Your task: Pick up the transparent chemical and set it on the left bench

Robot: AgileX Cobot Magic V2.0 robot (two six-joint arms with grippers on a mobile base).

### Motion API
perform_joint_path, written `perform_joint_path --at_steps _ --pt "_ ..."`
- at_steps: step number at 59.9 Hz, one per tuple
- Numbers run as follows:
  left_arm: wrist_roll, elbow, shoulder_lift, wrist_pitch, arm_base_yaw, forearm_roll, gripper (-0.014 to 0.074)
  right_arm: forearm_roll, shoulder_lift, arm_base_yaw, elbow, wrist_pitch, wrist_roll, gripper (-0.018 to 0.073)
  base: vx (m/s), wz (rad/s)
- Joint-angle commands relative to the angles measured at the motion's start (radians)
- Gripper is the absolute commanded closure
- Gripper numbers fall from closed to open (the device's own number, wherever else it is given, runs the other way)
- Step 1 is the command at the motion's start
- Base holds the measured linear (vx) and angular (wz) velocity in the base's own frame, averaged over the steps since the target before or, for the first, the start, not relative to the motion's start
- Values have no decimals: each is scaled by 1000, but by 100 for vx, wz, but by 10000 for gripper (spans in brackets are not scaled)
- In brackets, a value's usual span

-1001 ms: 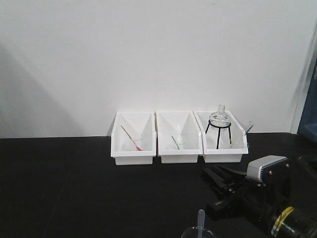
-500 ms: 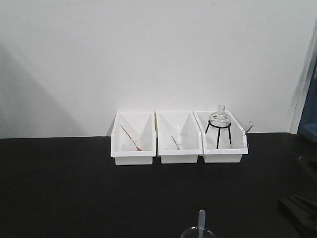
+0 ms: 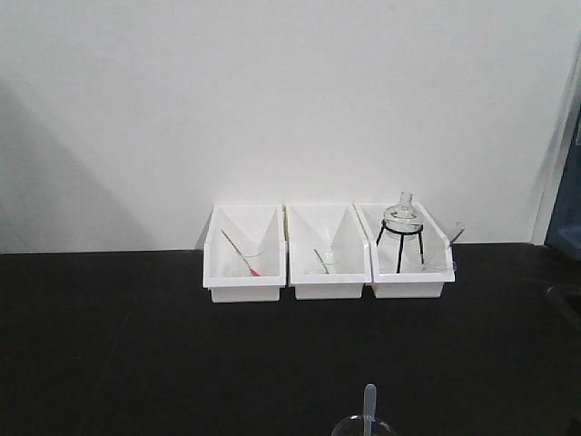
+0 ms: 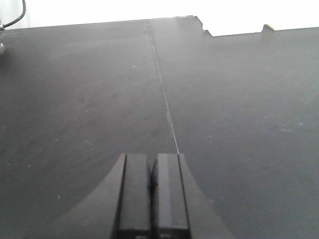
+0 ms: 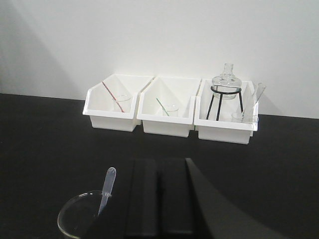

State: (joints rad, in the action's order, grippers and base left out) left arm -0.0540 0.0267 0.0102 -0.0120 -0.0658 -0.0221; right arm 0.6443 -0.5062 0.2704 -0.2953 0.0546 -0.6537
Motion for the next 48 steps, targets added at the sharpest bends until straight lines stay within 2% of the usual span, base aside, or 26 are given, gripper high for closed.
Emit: perform_joint_path --at_steps 1,5,8,11,14,17,22,36,41,48 --pt "8 16 19 78 -2 -1 600 9 -1 -4 -27 61 2 567 0 0" --pt "8 16 19 78 -2 -1 600 -28 0 -4 -27 47 30 567 0 0" --pt "8 16 19 78 -2 -1 600 -109 10 -6 -27 21 113 567 0 0" --pt "8 16 19 78 -2 -1 600 -248 29 -16 -22 -23 237 567 0 0" --pt "8 16 19 78 -2 -1 600 -411 61 -36 4 -39 413 567 0 0" --pt "8 16 19 78 -2 -1 600 -525 99 -60 39 -36 519 567 0 0" --pt "8 16 19 78 -2 -1 600 -631 180 -103 109 -33 654 567 0 0" --pt "8 16 19 78 -2 -1 600 -644 448 -184 298 -42 627 567 0 0" --pt "8 16 19 78 -2 -1 600 -637 533 -183 335 -81 627 567 0 0" --pt "8 16 19 78 -2 -1 600 -609 521 -183 333 -103 627 567 0 0"
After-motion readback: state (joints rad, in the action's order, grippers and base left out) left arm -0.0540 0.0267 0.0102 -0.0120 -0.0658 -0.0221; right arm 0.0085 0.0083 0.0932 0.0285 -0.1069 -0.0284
